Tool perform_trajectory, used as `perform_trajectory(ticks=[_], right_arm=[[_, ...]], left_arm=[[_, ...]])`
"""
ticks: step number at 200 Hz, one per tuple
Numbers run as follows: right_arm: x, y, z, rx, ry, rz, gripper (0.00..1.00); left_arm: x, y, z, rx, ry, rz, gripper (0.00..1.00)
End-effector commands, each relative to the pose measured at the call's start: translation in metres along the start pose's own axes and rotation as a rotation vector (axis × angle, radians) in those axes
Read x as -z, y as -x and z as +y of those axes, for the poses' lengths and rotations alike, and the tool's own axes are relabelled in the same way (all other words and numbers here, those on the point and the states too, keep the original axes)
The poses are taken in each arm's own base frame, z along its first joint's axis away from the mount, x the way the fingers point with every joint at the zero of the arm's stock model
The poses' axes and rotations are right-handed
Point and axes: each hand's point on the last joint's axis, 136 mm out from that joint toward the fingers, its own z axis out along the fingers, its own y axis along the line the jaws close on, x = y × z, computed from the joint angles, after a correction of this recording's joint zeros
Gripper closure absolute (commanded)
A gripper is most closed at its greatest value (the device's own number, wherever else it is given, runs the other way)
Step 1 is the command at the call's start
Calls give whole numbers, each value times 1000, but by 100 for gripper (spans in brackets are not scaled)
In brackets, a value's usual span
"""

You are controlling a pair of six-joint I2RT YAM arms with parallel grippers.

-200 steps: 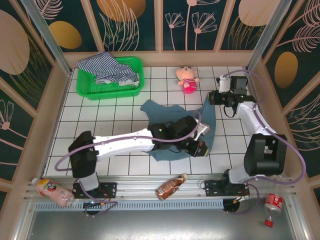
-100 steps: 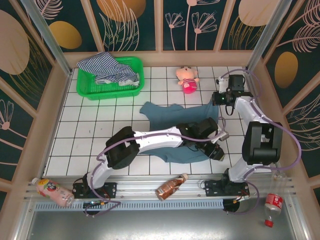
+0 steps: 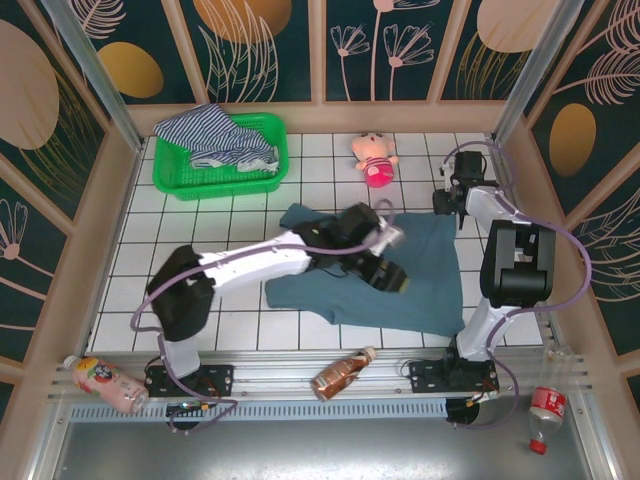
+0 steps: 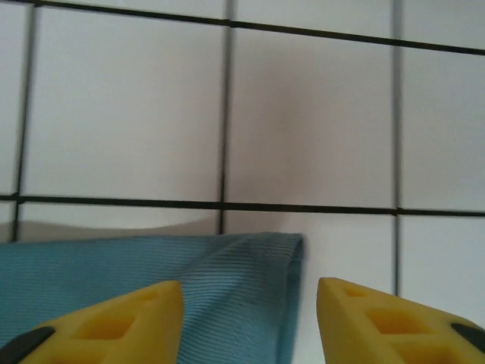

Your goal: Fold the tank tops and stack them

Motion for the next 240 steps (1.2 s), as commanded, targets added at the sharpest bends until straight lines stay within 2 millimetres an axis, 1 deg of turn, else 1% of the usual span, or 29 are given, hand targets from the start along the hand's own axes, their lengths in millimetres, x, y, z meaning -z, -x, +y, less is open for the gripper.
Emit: perform_trajectory(ticks=[1,9,13,17,20,29,41,47,53,58,59,62,69,80,88,102,117,133,166,183,198,218,240], right_arm=[[20,27,-39,-46,-179,-67,46],[26,27,-43,-68,-193,-74,43],[28,27,-45,-78,-196,-77,40],[30,25,-46,-89,-197,-78,40],[32,24,-45,-99,-190,-82,40],[38,24,-38,-139,-128,-100,40],[48,24,-13,-222,30,-137,40],[53,23,6,-263,130,-150,40],[57,18,24,-309,226,-150,40],[61,14,38,-348,301,-152,40],[62,14,40,-355,314,-153,40],[64,11,49,-371,355,-151,40],[66,5,66,-399,423,-140,40],[68,-5,88,-410,478,-125,41],[66,-15,103,-409,500,-105,40],[60,-27,122,-418,534,-73,40],[50,-38,137,-428,548,-52,40],[38,-46,153,-414,551,-18,40],[20,-48,183,-367,556,17,40],[12,-52,201,-331,561,36,40],[4,-53,219,-287,570,52,39],[-5,-44,237,-251,579,54,39],[-14,-26,258,-190,585,40,39]], left_arm=[[30,-23,106,143,324,-12,29],[42,-30,133,207,385,-35,29],[47,-33,140,229,396,-45,29],[47,-40,148,251,399,-40,30],[53,-39,147,253,387,-61,30],[55,-48,153,280,380,-66,30],[51,-65,161,303,381,-35,30],[50,-72,165,314,382,-24,31],[47,-77,166,327,367,-16,31],[46,-75,164,328,351,-26,31],[45,-79,166,335,353,-18,31],[44,-85,169,346,357,-11,32],[44,-89,174,356,367,-10,32],[45,-95,181,371,377,2,33],[47,-99,186,384,391,5,34],[51,-111,196,415,418,30,35],[57,-127,204,450,452,58,35],[66,-136,209,485,468,59,35],[83,-151,215,551,501,48,34],[94,-162,224,603,542,54,34],[105,-166,230,636,572,44,33],[117,-168,237,659,596,39,33],[124,-175,246,684,624,50,33]])
